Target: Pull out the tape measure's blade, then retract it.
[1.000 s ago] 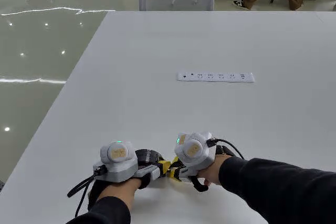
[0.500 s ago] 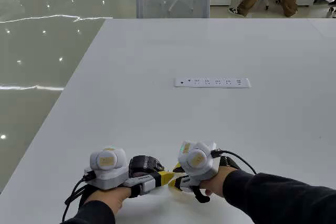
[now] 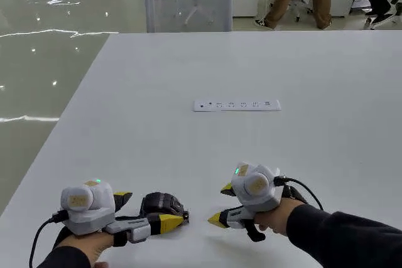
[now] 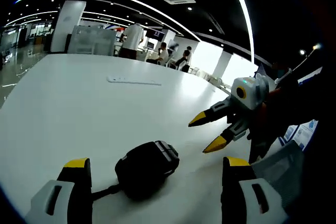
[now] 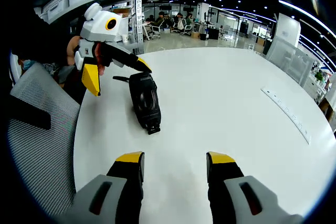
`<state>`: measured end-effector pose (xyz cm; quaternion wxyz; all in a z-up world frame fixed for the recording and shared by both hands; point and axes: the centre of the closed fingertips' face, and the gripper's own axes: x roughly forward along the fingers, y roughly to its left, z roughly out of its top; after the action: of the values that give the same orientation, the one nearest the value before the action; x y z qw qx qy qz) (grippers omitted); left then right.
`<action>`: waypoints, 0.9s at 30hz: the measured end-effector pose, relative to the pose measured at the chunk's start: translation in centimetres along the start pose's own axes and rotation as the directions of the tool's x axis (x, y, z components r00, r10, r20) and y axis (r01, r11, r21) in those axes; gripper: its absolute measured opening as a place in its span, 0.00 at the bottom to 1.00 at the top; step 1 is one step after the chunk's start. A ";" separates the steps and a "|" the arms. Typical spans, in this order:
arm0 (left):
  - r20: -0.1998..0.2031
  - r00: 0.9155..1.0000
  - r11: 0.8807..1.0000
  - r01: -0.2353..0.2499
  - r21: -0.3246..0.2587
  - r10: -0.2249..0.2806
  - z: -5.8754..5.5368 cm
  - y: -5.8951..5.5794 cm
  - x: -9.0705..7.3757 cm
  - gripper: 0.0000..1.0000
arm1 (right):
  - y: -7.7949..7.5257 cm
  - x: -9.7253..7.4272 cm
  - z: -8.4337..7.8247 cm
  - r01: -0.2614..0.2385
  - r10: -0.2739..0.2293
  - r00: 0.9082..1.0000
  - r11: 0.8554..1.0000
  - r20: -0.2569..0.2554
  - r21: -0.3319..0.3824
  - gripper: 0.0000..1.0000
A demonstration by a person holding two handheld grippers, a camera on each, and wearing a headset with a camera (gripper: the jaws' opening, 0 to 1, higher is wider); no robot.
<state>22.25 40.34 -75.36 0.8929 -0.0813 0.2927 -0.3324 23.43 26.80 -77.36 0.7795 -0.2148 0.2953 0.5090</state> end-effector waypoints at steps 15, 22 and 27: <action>0.003 1.000 0.995 -0.017 0.100 0.016 0.3 1.3 -3.9 1.00 | -1.7 -7.6 -3.7 0.120 -0.126 0.990 0.988 0.060 0.093 0.57; -0.017 0.998 0.984 -0.051 0.170 0.055 -0.3 2.4 -5.6 1.00 | -1.8 -10.6 -5.8 0.149 -0.159 0.984 0.981 0.076 0.122 0.64; -0.018 0.998 0.983 -0.060 0.175 0.064 -0.4 3.1 -7.1 1.00 | -1.6 -12.3 -7.9 0.175 -0.184 0.981 0.975 0.060 0.138 0.75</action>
<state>19.37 47.27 -73.43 0.9030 0.0102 0.2755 -0.3296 19.20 12.97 -74.70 0.8450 -0.1697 0.2792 0.4232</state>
